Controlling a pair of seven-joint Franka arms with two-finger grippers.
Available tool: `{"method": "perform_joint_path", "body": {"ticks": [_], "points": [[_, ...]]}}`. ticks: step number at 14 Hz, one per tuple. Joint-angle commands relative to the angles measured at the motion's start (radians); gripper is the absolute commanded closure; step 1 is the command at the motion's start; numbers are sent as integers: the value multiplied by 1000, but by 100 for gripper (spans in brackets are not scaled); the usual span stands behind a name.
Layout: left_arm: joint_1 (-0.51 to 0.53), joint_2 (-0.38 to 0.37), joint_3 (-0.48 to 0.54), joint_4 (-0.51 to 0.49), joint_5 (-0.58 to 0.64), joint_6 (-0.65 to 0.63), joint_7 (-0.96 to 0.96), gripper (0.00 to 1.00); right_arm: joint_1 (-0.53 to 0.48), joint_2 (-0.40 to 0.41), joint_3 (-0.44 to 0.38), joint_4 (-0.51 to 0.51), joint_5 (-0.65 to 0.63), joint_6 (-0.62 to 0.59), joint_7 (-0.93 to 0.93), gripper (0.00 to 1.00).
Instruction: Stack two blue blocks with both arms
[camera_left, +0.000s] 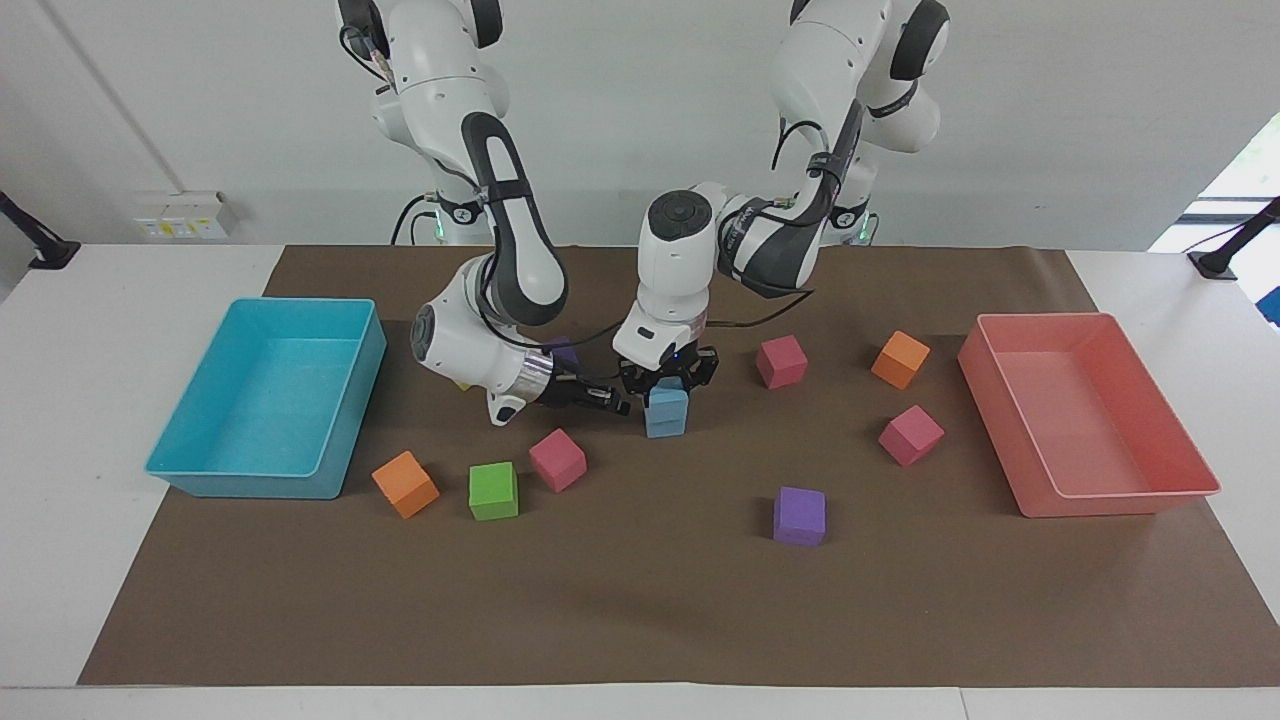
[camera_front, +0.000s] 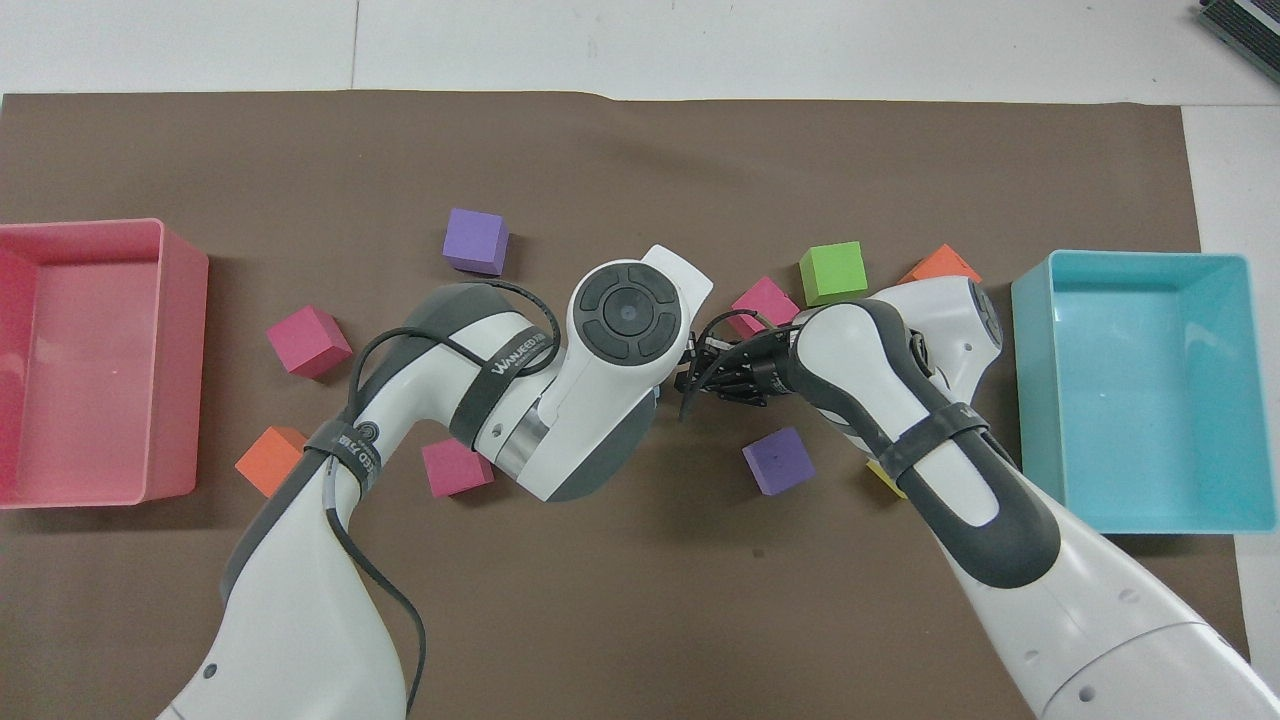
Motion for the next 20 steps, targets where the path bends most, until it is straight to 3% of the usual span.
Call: {"method": "perform_joint_path", "body": {"ticks": [1,4,5,7,16,20], "points": [[-6,-48,6,-54,-1,-3,-8,61,-3,0,5,-10,40,23,-42,100],[-6,-48,6,-54,-1,1,-5,58,-3,0,5,-10,40,23,-42,100],[-6,-48,6,-54,-1,3,-2,50,-3,0,6,-10,40,23,-42,100],[-6,-48,6,-54,-1,7,2,0,-3,0,6,-10,40,23,-42,100],[-3,-51,6,-50,-10,14,71,0,-2,-1,6,-17,40,39,-42,100],[56,-159,7,-55,-12,-58,88,0,-2,-1,6,-17,40,36,-45,100]]}}
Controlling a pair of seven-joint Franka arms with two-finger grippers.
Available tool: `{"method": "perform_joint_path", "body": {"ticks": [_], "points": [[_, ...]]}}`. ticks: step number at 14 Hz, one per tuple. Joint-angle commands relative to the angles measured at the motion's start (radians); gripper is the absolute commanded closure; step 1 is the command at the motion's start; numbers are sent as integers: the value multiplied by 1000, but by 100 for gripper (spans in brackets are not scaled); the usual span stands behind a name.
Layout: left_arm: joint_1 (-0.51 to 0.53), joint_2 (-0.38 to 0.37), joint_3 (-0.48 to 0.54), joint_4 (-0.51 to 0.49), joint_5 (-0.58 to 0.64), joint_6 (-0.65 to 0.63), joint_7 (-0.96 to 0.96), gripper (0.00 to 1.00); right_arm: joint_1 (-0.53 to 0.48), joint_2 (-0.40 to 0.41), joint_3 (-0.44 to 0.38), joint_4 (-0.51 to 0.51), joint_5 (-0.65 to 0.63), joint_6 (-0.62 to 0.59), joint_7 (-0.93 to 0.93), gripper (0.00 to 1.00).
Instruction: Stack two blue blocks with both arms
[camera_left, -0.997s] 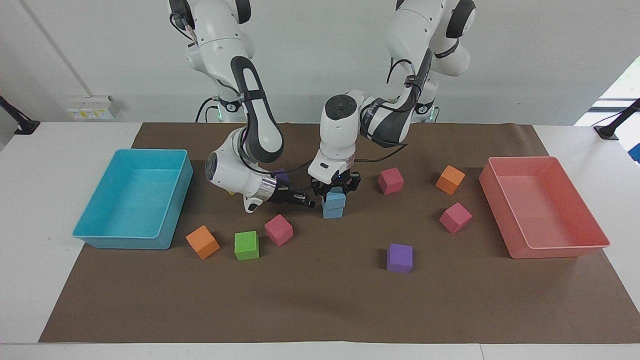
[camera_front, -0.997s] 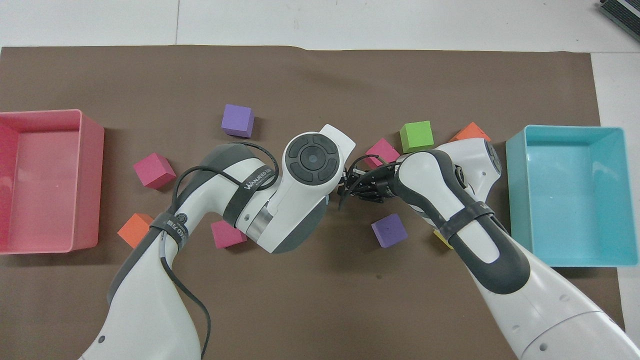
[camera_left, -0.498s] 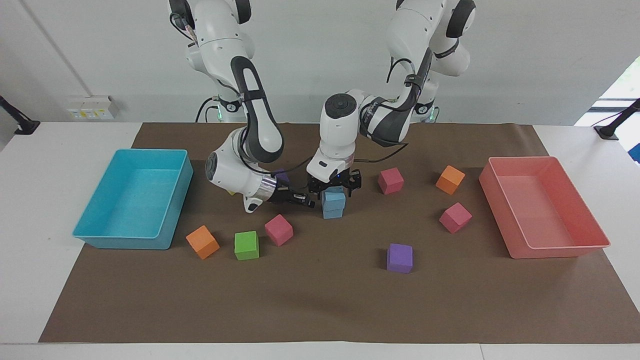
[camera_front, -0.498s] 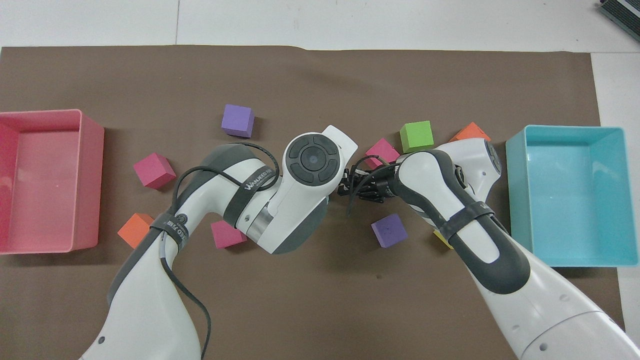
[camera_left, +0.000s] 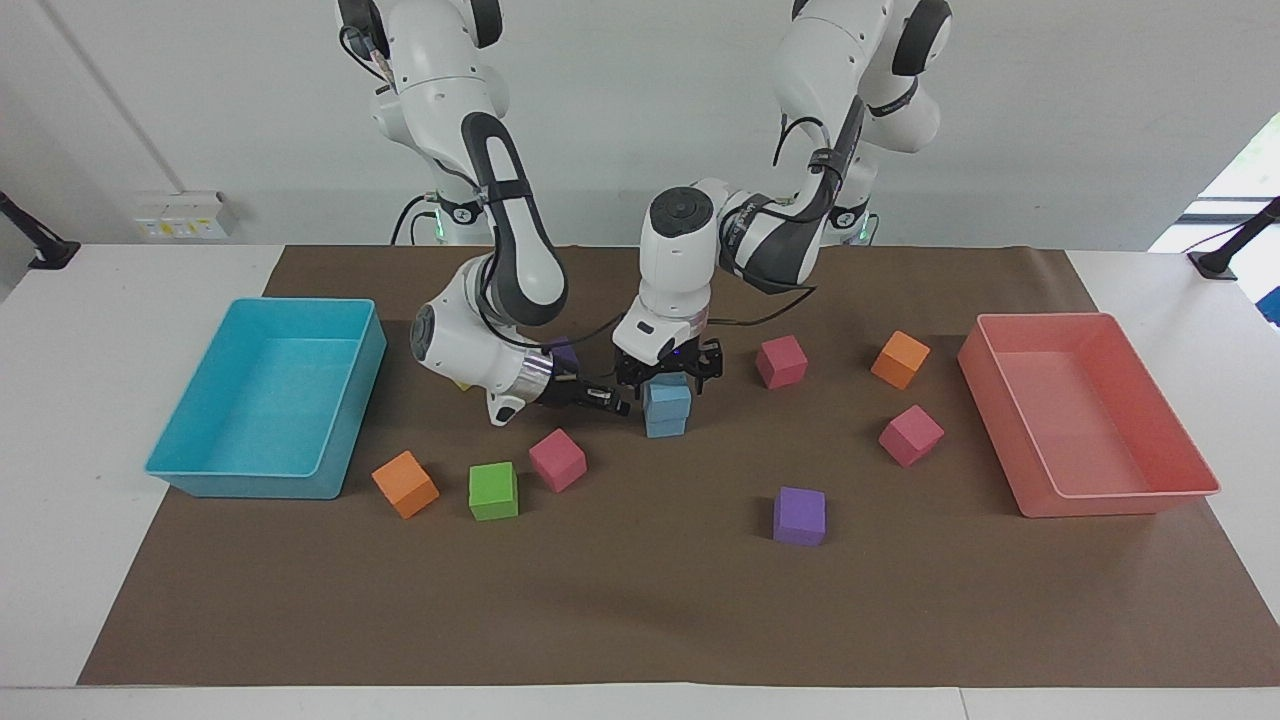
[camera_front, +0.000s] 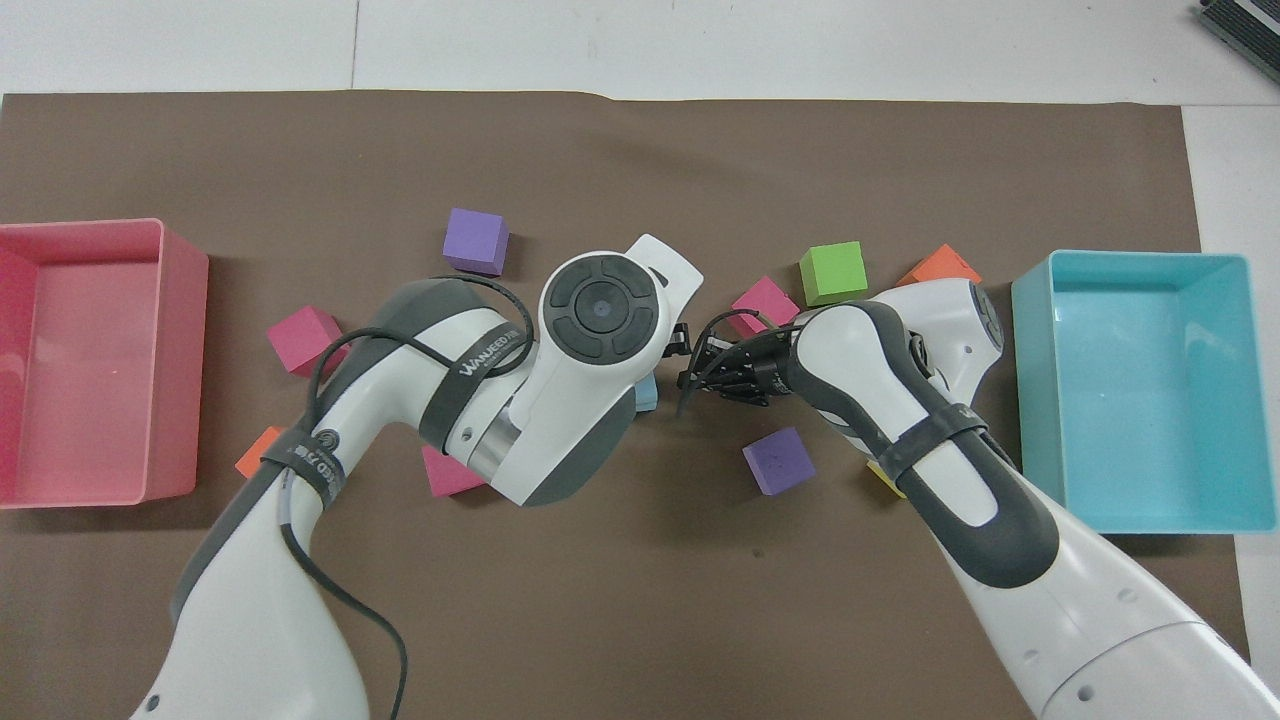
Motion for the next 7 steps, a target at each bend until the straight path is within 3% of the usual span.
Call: {"method": "perform_joint_path", "body": {"ticks": [1,7], "points": [[59,-117,0,-45,-10,-79,52,0,-5,-1,5,-6,38,11,-48,100],[294,-303,-2,-90,-15,-283,413,0,-17,-67,-2,0,-38,11,-37,100]]}}
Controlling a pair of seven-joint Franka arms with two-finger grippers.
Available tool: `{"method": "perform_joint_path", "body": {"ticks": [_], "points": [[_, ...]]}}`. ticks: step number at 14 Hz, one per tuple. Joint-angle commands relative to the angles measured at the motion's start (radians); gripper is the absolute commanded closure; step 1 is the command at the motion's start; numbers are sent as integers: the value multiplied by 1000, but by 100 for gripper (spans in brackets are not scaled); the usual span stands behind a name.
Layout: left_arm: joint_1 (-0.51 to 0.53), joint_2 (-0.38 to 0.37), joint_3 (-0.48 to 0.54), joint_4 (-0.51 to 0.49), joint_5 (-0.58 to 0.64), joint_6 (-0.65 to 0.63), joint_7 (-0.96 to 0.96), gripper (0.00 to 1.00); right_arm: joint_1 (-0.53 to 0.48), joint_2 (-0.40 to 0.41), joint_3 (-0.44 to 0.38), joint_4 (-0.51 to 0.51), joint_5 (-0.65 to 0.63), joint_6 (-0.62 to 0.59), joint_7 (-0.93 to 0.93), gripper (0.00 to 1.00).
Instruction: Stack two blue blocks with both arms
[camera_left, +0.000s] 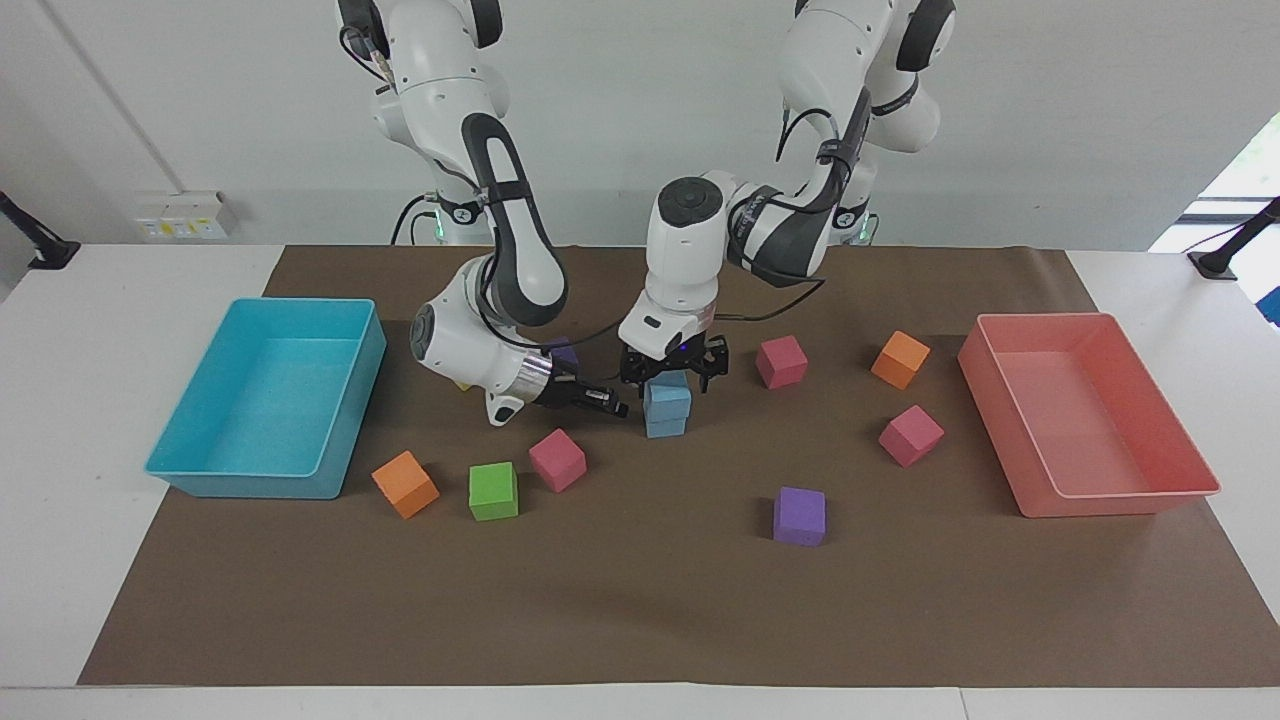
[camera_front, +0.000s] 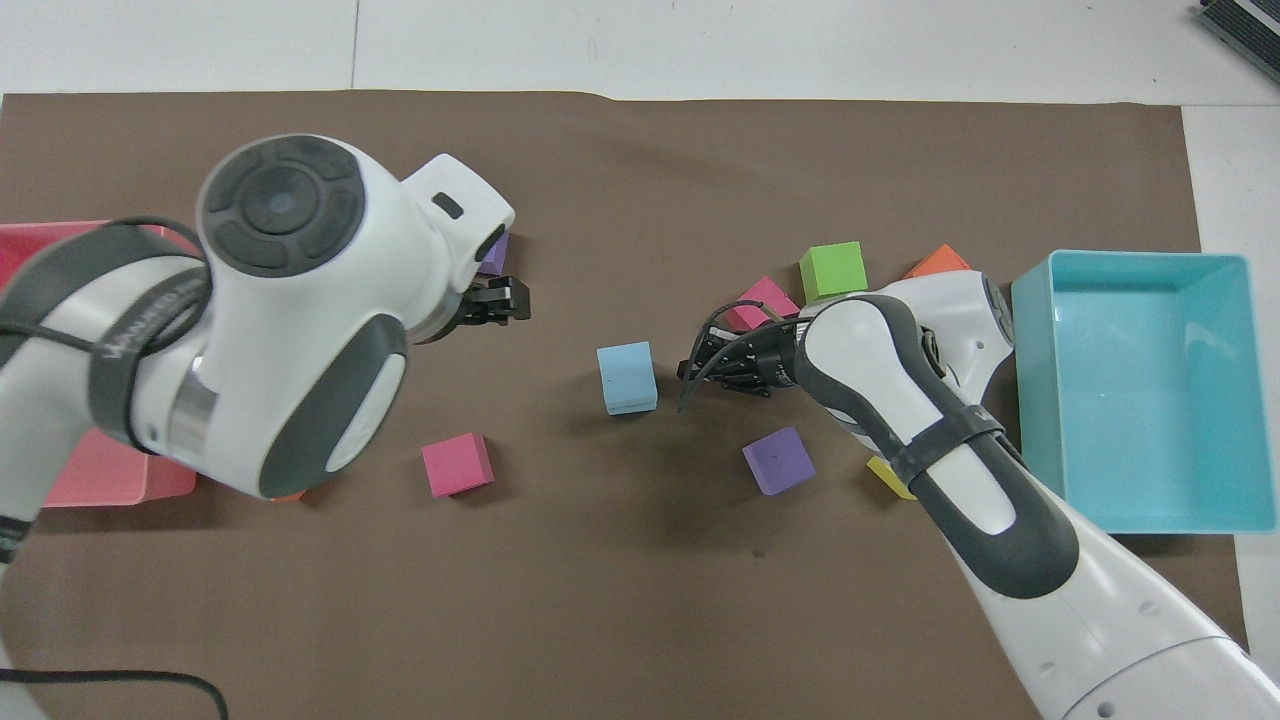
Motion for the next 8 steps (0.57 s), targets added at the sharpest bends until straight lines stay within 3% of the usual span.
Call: {"method": "perform_joint_path", "body": {"ticks": [1,5,8], "points": [[121,-90,-9,-50,-27,-65,176,0,-17,-52,2,-14,-70,11,-33,100],[279,-92,-3,7,-96,-93,354,0,-34,-114,-2,-6,-279,10,29,100],[322,-176,13,-6,-96,-180,423,0,-44,-152,-2,-5,-444,5,46,74]]}}
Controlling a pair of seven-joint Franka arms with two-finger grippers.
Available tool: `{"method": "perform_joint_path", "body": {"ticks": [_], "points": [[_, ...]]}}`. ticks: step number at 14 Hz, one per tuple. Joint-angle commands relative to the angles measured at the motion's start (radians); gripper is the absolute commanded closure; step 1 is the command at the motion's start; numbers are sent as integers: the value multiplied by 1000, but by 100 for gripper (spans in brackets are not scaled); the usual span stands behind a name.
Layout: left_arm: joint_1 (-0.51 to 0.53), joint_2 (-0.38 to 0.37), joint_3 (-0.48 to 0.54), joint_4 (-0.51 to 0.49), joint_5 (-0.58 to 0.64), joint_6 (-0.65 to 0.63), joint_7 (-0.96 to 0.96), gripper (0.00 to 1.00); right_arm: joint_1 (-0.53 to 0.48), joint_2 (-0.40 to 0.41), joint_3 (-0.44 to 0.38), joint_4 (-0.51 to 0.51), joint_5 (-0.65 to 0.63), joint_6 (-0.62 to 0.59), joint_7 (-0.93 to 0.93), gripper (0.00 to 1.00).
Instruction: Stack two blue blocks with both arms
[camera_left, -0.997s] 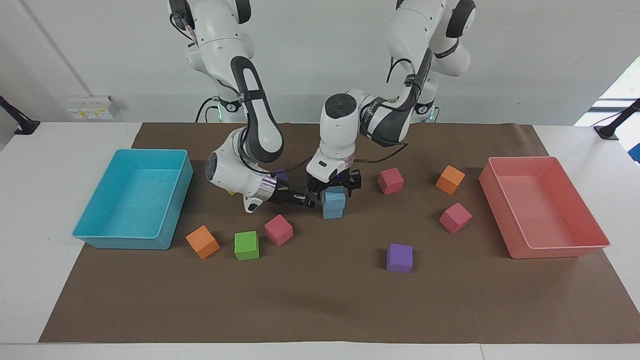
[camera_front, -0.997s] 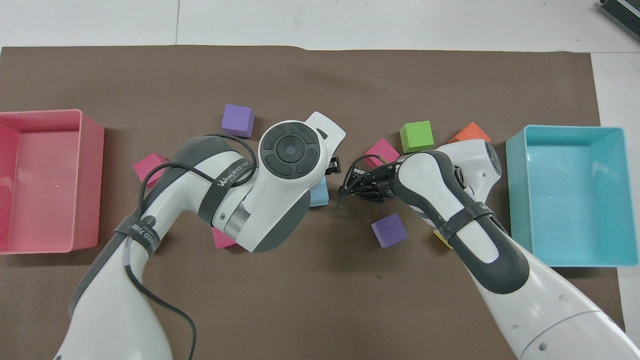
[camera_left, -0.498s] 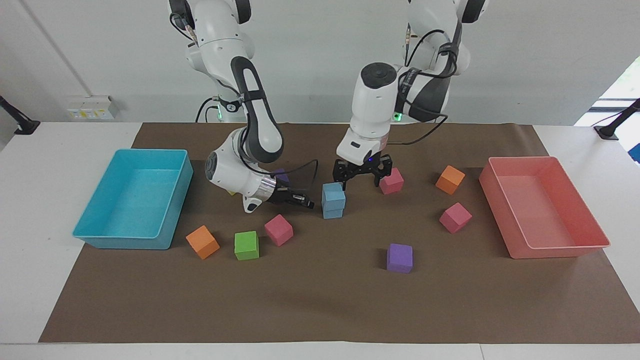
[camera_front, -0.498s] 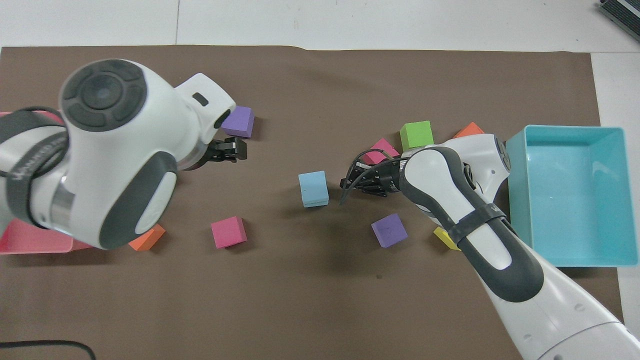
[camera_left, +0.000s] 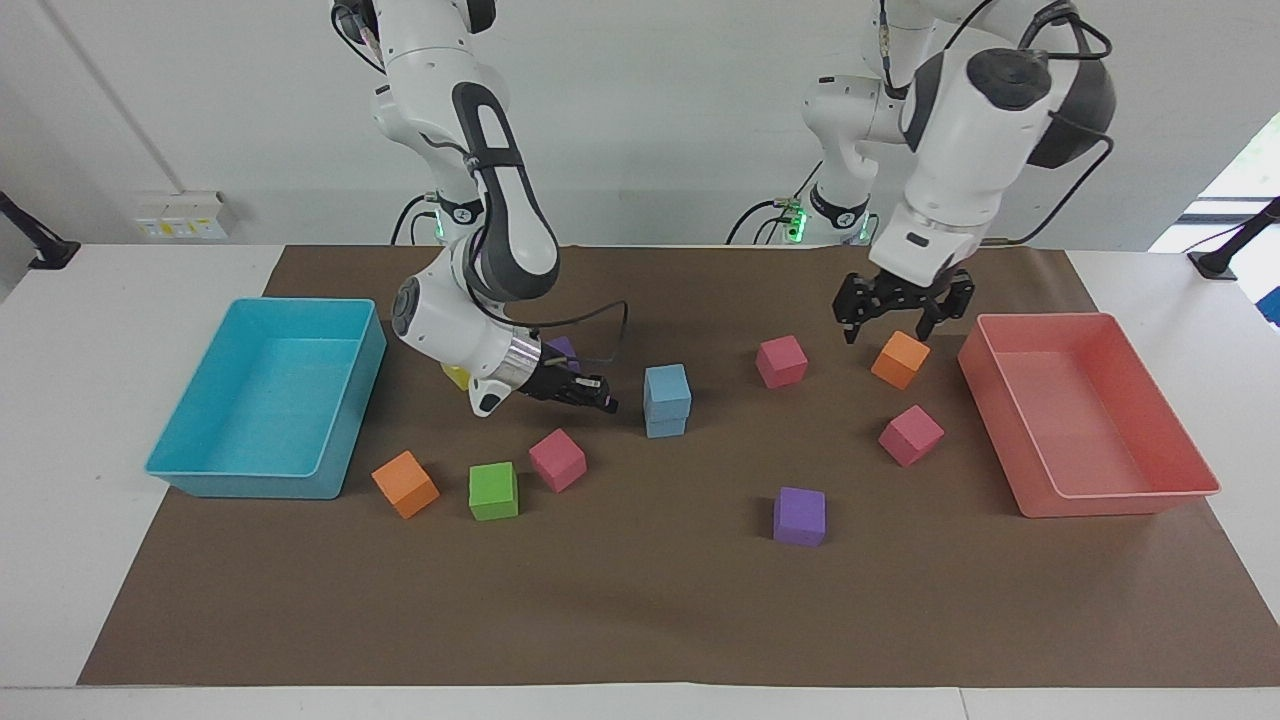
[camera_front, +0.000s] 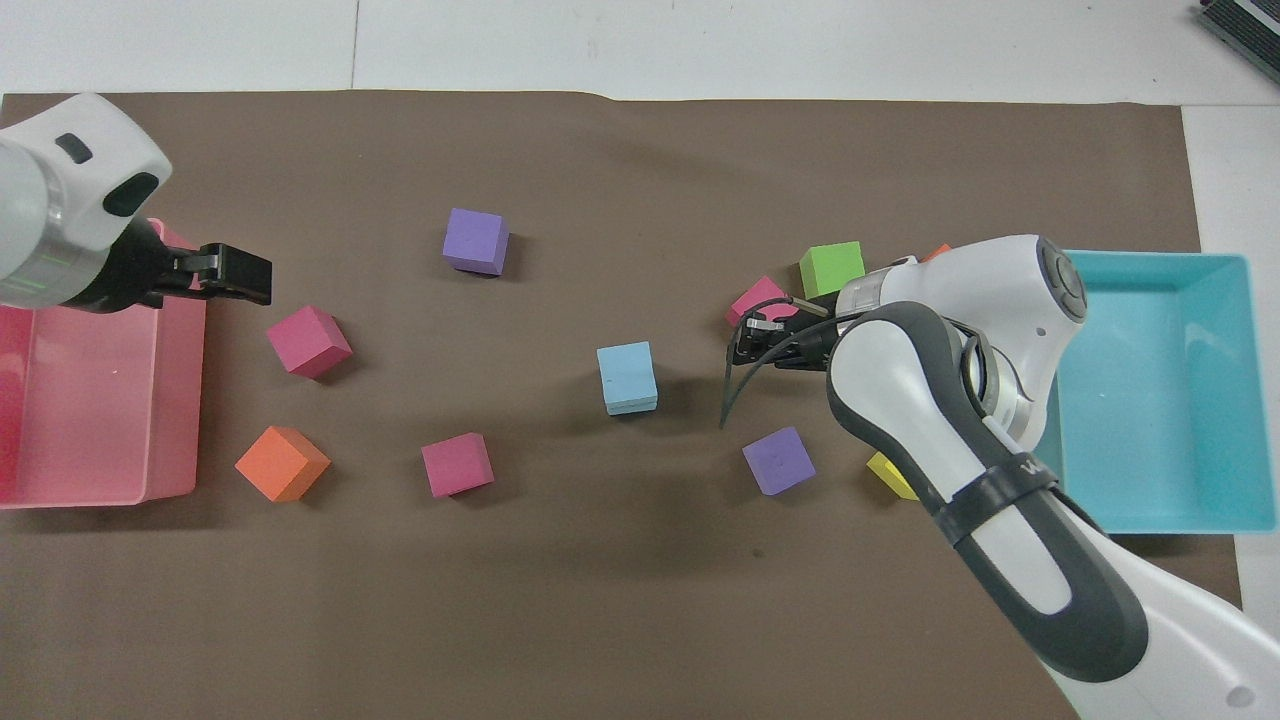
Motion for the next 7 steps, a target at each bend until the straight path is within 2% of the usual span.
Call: {"method": "perform_joint_path", "body": {"ticks": [1,3,4,5,6,7], "points": [[34,-109,0,-44,-13,-84,74,0,-29,-43,10,-4,-133,-7,20,60],[39,-150,0,-113,-13,-64,81,0,-50,-45,10,30,-219,-56,22,37],[40,-149,1,-111,-13,-64,82,0,-55,-46,10,42,-260,-64,22,28],[40,-144,3,-98,-11,-70,82,0,-57,-54,12,47,-315,-64,22,9],[37,-138,1,-85,-8,-69,81,0,-57,-57,11,48,-372,-64,22,0],[40,-131,1,-75,0,-57,81,0,-57,-66,10,56,-424,-64,22,0]]}}
